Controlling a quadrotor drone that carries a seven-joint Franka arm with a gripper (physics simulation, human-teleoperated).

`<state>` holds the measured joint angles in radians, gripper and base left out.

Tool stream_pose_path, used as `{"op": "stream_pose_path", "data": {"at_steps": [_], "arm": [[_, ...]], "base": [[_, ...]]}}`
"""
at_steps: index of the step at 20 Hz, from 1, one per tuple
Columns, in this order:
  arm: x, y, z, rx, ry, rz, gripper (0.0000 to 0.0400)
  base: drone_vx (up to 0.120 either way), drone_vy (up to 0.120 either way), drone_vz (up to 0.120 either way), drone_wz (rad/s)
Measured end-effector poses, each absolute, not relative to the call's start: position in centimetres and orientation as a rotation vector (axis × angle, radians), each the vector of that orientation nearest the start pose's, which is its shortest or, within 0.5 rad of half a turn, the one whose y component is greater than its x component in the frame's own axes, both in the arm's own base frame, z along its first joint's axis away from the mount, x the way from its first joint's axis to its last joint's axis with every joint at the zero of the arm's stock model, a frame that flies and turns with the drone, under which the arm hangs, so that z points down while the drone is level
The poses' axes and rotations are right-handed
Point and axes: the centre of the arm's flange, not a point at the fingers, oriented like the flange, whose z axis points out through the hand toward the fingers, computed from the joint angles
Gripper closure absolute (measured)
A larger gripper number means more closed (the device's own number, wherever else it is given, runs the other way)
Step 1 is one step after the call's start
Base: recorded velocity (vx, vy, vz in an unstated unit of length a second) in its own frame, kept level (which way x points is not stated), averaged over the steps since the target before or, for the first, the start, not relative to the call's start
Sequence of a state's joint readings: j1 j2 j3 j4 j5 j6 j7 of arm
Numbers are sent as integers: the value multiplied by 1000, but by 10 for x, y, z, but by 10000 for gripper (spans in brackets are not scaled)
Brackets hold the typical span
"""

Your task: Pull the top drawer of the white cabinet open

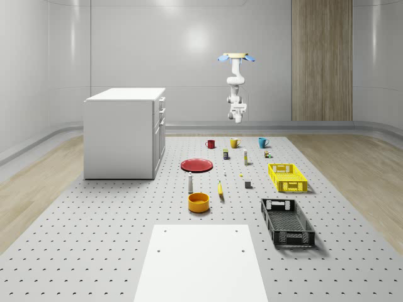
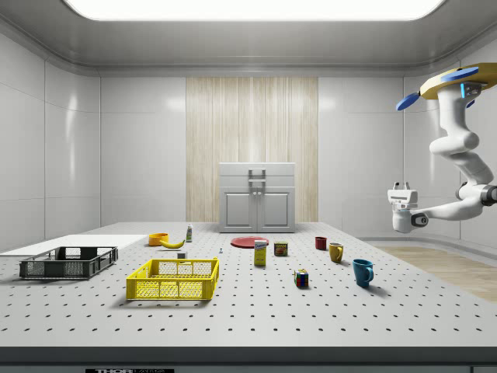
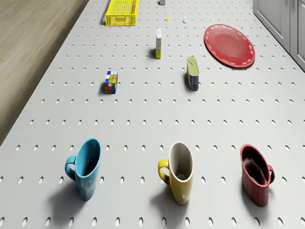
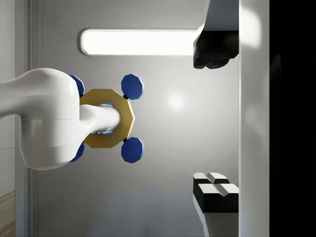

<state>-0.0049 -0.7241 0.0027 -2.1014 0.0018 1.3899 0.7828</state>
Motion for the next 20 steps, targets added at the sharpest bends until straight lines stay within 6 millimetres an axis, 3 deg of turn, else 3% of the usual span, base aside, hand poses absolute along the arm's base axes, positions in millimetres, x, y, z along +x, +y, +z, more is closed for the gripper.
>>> {"op": "stream_pose_path", "data": {"at_steps": [1, 3, 6, 9, 13, 20], "arm": [[303, 0, 677, -2898, 1200, -19, 92], [304, -24, 678, -2674, 1112, 128, 91], [304, -65, 661, -2264, 939, 345, 87], [305, -86, 638, -1961, 812, 467, 88], [306, -96, 616, -1721, 710, 546, 91], [306, -99, 599, -1552, 639, 594, 94]], "base": [[0, 0, 0, 0], [0, 0, 0, 0], [0, -27, 0, 0], [93, -120, 0, 0], [120, -120, 0, 0], [120, -120, 114, 0]]}}
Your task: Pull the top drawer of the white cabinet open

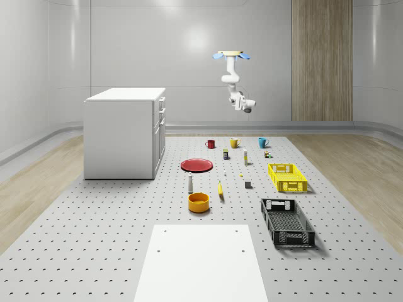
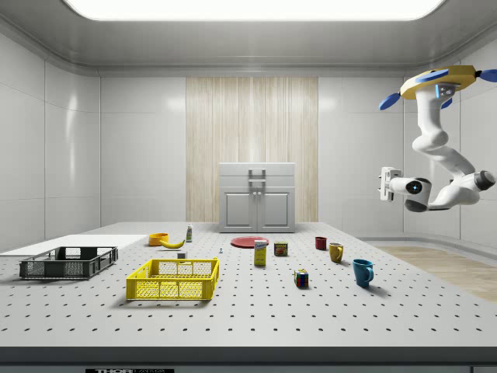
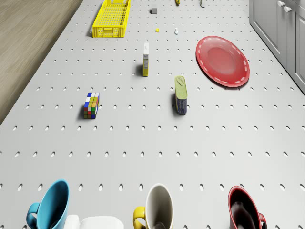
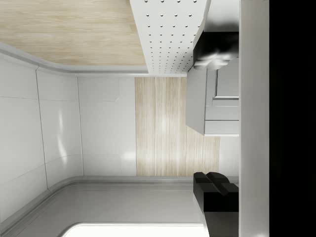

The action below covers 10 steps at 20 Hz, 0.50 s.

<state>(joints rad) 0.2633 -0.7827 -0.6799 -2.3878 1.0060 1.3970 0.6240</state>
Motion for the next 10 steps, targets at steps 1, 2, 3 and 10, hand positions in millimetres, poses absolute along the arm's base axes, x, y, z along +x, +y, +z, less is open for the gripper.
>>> {"op": "stream_pose_path", "data": {"at_steps": [1, 2, 3, 10], "arm": [[306, -99, 598, -1541, 634, 597, 94], [306, -99, 597, -1531, 631, 600, 94], [306, -99, 596, -1524, 627, 602, 95], [306, -100, 593, -1495, 616, 609, 95]], "base": [[120, -120, 120, 0], [120, -120, 120, 0], [120, -120, 120, 0], [120, -120, 120, 0]]}}
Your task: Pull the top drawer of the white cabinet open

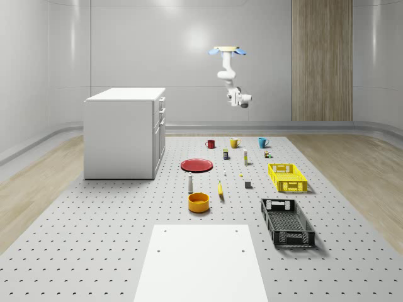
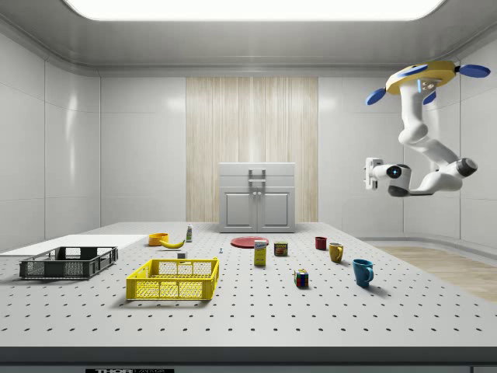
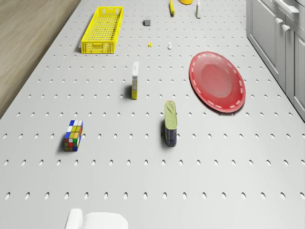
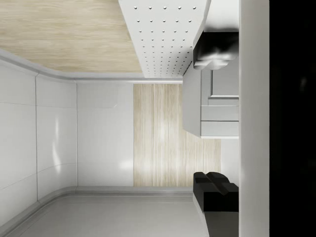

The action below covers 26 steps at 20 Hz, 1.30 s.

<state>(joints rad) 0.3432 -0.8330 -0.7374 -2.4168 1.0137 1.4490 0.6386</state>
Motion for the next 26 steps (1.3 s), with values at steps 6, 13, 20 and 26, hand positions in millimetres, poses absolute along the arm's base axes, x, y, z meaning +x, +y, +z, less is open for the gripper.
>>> {"op": "stream_pose_path", "data": {"at_steps": [6, 13, 20, 26], "arm": [[306, -100, 593, -1488, 613, 611, 95], [306, -100, 592, -1485, 612, 612, 95], [306, -100, 592, -1485, 612, 612, 95], [306, -100, 592, -1484, 612, 612, 95]], "base": [[120, -120, 73, 0], [120, -120, 0, 0], [120, -120, 0, 0], [120, -53, 0, 0]]}}
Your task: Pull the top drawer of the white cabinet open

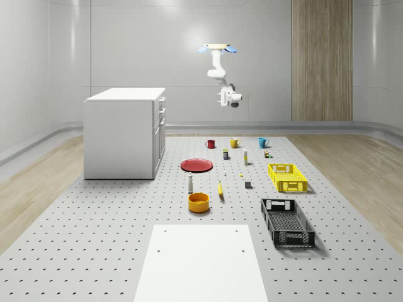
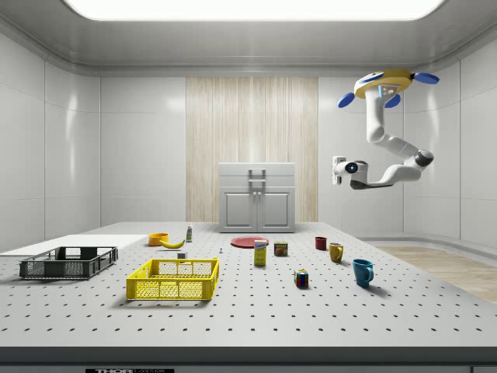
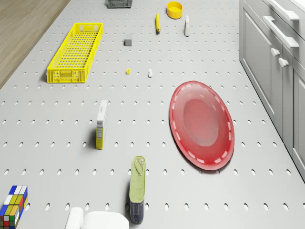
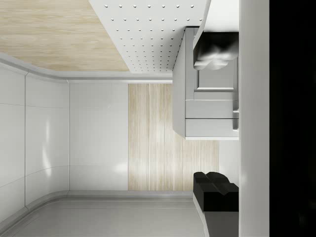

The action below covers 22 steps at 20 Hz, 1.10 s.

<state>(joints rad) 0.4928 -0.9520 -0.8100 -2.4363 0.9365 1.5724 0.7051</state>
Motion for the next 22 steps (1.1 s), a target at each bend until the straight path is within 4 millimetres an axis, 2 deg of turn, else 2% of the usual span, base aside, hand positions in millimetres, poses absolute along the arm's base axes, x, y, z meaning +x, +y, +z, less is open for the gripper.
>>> {"op": "stream_pose_path", "data": {"at_steps": [4, 10, 14, 22], "arm": [[306, -100, 592, -1484, 612, 612, 95], [306, -100, 592, -1484, 612, 612, 95], [306, -100, 592, -1484, 612, 613, 95], [306, -100, 592, -1484, 612, 613, 95]], "base": [[120, -20, 0, 0], [120, -120, 7, 0], [120, -120, 120, 0], [120, -120, 0, 0]]}}
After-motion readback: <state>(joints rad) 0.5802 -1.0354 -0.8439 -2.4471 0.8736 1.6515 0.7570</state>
